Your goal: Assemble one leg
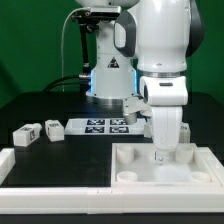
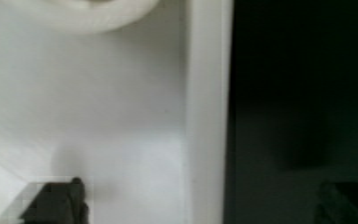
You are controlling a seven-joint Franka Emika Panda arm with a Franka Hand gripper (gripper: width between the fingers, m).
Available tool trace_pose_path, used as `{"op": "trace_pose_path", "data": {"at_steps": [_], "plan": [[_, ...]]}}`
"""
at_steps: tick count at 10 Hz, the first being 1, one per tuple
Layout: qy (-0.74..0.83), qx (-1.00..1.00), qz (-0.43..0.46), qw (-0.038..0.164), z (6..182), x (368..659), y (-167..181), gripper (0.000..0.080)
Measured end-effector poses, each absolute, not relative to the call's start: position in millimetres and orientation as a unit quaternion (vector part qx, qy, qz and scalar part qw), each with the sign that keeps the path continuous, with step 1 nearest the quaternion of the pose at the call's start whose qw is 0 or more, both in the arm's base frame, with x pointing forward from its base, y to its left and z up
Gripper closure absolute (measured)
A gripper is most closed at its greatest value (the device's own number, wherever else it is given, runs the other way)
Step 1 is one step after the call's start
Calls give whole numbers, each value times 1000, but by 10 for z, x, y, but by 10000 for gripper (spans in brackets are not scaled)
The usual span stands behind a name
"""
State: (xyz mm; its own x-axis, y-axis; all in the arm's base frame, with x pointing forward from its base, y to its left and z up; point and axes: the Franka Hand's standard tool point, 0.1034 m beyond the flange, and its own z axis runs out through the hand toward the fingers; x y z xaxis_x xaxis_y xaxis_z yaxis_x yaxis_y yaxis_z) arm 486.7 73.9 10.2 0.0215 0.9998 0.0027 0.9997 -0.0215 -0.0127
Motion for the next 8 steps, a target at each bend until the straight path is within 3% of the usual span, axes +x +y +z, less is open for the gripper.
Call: {"op": "trace_pose_path", "data": {"at_steps": [4, 8], "plan": [[-662, -749, -10, -12, 466, 4654, 748, 151], [-601, -799, -11, -10, 471, 4644, 752, 151]]}}
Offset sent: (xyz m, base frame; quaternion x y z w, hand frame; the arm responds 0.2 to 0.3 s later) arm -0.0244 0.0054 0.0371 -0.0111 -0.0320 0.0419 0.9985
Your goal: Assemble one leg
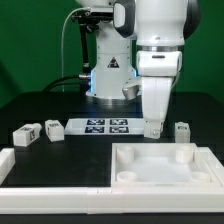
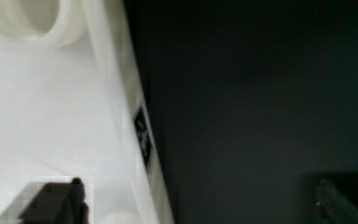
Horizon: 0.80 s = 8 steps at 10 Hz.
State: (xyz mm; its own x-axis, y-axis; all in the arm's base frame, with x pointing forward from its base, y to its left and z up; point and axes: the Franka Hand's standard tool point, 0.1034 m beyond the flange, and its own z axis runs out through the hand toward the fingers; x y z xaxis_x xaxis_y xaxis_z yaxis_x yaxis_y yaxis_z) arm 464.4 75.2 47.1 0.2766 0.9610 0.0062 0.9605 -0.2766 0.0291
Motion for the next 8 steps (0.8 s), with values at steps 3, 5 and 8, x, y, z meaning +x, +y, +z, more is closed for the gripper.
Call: {"op": "trace_pose_path", "data": {"at_steps": [3, 5, 8], "plan": [[463, 886, 14, 3, 471, 4644, 770, 151], [320, 947, 14, -11, 459, 4565, 803, 151], [115, 993, 5, -27, 436, 4482, 989, 151]]}}
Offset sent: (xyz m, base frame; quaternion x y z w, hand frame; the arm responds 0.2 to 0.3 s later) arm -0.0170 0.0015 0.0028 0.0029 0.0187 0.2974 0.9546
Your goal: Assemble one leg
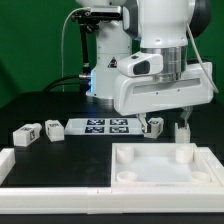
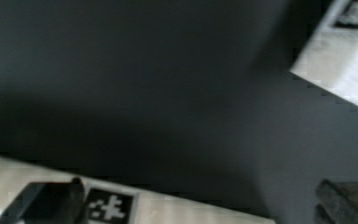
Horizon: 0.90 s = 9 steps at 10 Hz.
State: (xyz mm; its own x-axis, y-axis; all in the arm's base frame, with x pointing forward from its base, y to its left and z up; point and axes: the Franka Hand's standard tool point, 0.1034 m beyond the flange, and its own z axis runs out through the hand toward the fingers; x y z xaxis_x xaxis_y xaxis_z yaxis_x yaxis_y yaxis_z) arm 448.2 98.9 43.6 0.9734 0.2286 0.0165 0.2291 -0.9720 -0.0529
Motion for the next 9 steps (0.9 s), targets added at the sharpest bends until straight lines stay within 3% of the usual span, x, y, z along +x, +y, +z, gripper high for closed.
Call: {"op": "trace_pose_path", "data": {"at_steps": [3, 9], "plan": [[88, -995, 8, 39, 416, 4365, 1289, 151], [64, -997, 22, 36, 396, 4279, 1442, 151]]}}
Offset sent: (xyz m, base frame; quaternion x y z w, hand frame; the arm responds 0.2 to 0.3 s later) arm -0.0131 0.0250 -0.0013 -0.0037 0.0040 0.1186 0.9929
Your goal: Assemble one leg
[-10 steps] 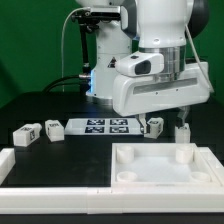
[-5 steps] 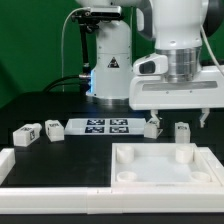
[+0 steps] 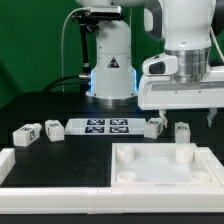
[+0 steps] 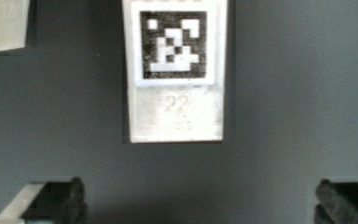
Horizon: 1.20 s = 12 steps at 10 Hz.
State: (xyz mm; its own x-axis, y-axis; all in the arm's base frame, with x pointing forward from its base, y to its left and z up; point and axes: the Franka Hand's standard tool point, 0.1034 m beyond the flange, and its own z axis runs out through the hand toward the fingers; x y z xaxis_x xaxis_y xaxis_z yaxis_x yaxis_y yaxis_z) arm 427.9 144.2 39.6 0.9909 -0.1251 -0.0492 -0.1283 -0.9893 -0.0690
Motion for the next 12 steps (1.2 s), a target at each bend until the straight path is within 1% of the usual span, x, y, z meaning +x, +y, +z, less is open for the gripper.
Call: {"op": "trace_pose_path", "data": {"at_steps": [1, 2, 3, 4, 6, 7, 10, 11, 12], "plan": [[51, -994, 95, 28, 398, 4203, 1381, 151], [51, -989, 135, 29, 406, 4247, 1366, 151], [47, -985, 165, 27, 371, 4204, 1346, 151], [37, -974, 220, 24, 366, 4116, 1328, 151], [36, -953, 301, 22, 336, 4102, 1313, 151], [37, -952, 302, 22, 309, 4112, 1327, 151], [31, -951, 307, 19, 292, 4008, 1405, 151], [27, -950, 311, 19, 274, 3973, 1418, 151], [18, -949, 315, 26, 252, 3951, 1409, 151]]}}
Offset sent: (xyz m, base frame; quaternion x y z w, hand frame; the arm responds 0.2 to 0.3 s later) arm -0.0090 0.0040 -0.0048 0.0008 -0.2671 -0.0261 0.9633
